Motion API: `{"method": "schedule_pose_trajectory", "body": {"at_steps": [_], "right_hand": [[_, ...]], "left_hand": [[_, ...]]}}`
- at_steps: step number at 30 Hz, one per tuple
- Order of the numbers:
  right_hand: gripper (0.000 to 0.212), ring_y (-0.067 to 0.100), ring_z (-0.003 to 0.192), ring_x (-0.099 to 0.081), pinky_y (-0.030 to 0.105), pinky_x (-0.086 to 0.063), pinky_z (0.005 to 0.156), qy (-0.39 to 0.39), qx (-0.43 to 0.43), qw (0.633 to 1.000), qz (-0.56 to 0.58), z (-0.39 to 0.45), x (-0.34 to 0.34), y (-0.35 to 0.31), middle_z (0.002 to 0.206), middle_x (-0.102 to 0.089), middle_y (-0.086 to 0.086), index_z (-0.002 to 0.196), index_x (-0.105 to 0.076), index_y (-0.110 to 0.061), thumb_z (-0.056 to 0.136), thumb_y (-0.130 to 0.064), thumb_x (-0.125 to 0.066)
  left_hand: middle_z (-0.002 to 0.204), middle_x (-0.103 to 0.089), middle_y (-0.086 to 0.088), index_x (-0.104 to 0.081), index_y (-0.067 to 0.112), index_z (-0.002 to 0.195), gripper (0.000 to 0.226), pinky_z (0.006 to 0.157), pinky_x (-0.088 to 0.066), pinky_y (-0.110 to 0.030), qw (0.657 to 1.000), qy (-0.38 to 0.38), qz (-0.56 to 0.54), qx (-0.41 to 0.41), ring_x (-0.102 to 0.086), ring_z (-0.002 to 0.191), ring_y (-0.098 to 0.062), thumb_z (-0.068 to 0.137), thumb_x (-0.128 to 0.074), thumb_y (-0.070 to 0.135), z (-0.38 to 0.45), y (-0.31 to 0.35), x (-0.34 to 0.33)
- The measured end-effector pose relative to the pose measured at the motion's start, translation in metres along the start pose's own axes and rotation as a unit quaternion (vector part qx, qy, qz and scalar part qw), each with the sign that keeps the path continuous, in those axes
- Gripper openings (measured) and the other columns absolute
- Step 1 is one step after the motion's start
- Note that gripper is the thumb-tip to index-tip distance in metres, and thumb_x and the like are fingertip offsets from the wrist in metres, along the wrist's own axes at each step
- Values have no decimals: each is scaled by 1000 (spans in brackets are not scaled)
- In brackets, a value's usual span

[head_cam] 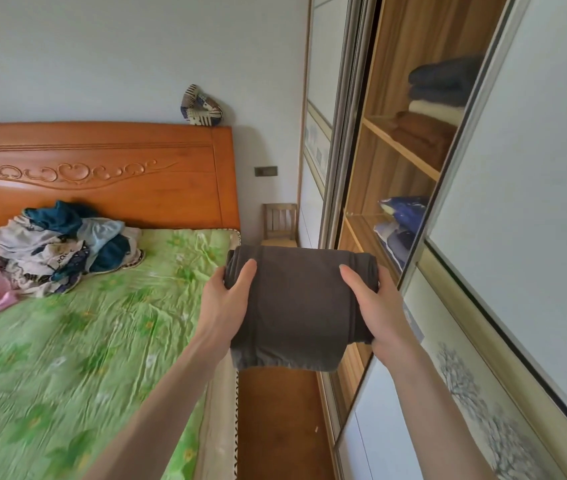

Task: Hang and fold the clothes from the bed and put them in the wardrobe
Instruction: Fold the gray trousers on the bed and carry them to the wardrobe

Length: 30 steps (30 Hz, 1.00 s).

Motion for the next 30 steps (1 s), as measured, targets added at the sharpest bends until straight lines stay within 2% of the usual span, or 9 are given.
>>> {"method": "schedule_pose_trajectory", "body": {"at_steps": [4,6,10,14,17,20,24,27,30], "right_hand": [[36,10,108,-65,45,-59,96,10,1,1000,-12,65,-14,-4,111,-64,-27,95,-54,-69,67,-81,-72],[38,7,104,-65,41,-61,89,6,-1,1000,-5,94,-21,-10,108,-63,-30,98,-54,-70,67,-83,-71],[41,3,86,-68,13,-54,52,3,-12,999,35,145,-36,-26,95,-65,-34,113,-53,-59,81,-67,-77],[26,-4,77,-71,14,-53,49,3,-20,998,52,185,-44,-30,89,-65,-35,100,-57,-58,86,-57,-78],[34,3,90,-66,13,-53,50,9,-15,998,58,209,-46,-36,105,-62,-27,115,-52,-55,89,-55,-75],[33,1,93,-63,16,-56,62,44,8,998,50,232,-41,-39,106,-59,-30,116,-55,-52,90,-52,-75],[67,16,123,-60,43,-56,102,119,33,992,8,263,-25,-43,137,-58,-12,148,-45,-39,90,-56,-73],[73,21,131,-56,44,-54,105,157,38,987,-3,289,-17,-47,147,-53,-7,154,-41,-36,91,-56,-72],[64,16,127,-57,43,-53,106,200,54,978,-4,316,-13,-51,135,-58,-20,146,-44,-43,91,-53,-73]], "left_hand": [[101,-70,14,-62,35,104,26,59,-52,-15,1000,9,12,-3,-69,83,-1,96,-66,60,60,7,-19],[101,-69,15,-60,38,100,23,63,-51,-18,1000,11,11,-2,-67,87,-2,96,-66,60,89,13,-29],[103,-72,11,-63,36,104,27,64,-53,-21,1000,9,16,-7,-70,88,-5,95,-66,61,144,25,-50],[95,-72,8,-66,33,98,26,50,-48,-9,999,6,27,-21,-71,76,0,96,-67,59,185,35,-66],[98,-73,6,-66,33,97,27,60,-52,-18,999,-7,30,-16,-70,87,-9,95,-66,60,213,38,-81],[101,-74,1,-69,27,105,34,64,-52,-22,999,-30,33,-16,-71,91,-13,96,-66,59,241,41,-103],[99,-73,3,-68,26,107,37,60,-51,-18,997,-70,36,-24,-70,90,-12,95,-66,60,280,48,-140],[104,-70,5,-64,22,114,42,65,-50,-22,993,-111,36,-24,-67,92,-10,97,-64,61,312,51,-172],[108,-68,8,-59,25,123,43,67,-49,-19,987,-153,35,-27,-65,93,-9,98,-62,60,349,55,-205]]}}
Point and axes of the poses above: each hand's wrist, its own z-axis towards the middle knuckle, its own x-axis out of the back of the hand, y = z × x, the point moved 6 cm from there along z, towards the middle knuckle
